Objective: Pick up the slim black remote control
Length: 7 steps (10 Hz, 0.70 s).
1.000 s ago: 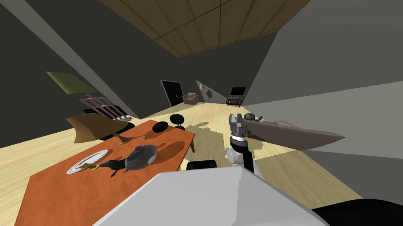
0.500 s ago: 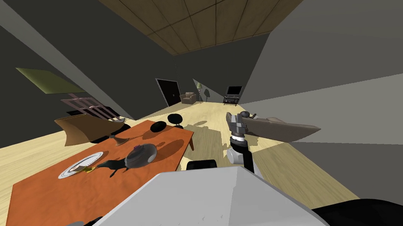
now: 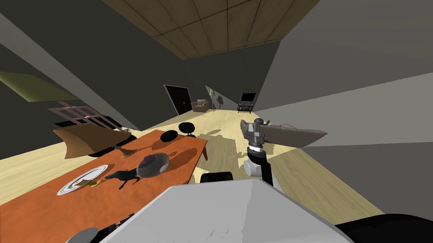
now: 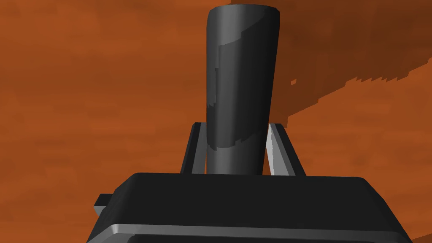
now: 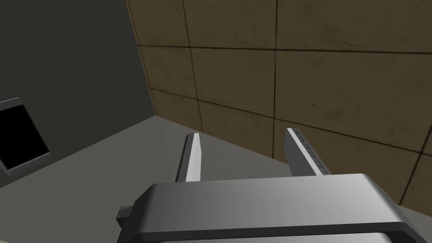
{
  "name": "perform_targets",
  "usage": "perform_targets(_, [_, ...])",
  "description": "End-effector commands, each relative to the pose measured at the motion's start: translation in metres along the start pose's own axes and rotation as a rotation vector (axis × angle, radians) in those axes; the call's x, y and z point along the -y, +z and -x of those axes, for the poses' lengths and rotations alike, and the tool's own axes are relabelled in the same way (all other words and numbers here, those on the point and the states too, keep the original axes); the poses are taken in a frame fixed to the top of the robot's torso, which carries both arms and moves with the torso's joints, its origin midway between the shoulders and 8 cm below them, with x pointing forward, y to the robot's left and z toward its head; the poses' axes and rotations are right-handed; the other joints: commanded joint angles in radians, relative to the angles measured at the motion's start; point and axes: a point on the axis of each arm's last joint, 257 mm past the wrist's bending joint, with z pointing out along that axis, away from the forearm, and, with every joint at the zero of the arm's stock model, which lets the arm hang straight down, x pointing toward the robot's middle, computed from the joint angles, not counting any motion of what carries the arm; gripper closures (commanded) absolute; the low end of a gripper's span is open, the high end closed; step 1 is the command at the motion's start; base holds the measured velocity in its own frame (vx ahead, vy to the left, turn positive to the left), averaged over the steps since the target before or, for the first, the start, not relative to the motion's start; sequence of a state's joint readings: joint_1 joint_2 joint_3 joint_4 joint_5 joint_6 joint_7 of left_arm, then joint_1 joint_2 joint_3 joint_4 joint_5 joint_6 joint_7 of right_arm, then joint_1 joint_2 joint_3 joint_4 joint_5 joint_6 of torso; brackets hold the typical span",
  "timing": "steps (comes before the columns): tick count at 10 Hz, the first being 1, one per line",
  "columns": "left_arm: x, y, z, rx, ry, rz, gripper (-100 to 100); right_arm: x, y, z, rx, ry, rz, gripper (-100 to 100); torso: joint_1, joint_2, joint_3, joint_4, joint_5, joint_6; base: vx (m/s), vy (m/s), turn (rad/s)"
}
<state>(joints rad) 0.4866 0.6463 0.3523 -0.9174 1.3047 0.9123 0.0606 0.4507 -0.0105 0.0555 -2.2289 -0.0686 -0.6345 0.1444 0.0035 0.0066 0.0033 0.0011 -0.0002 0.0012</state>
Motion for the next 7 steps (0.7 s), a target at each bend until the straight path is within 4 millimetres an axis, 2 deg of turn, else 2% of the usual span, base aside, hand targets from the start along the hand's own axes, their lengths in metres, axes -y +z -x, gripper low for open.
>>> perform_targets(1, [0.003,-0.001,-0.008,0.000,-0.005,-0.004,100,0.000,0.000,0.000,0.000,0.000,0.000,0,0.000,0.000,0.000,0.000,0.000,0.000,-0.091,0.015,-0.110])
perform_targets(4, [0.005,-0.002,-0.016,-0.001,-0.048,-0.008,100,0.000,0.000,0.000,0.000,0.000,0.000,0,-0.001,0.001,0.000,0.000,0.000,0.000,-0.088,-0.002,-0.081])
perform_targets(7, [0.007,-0.002,-0.032,-0.004,-0.061,-0.013,100,0.000,0.000,0.000,0.000,0.000,0.000,0,-0.001,0.000,0.000,0.000,0.000,-0.001,-0.087,-0.004,-0.091])
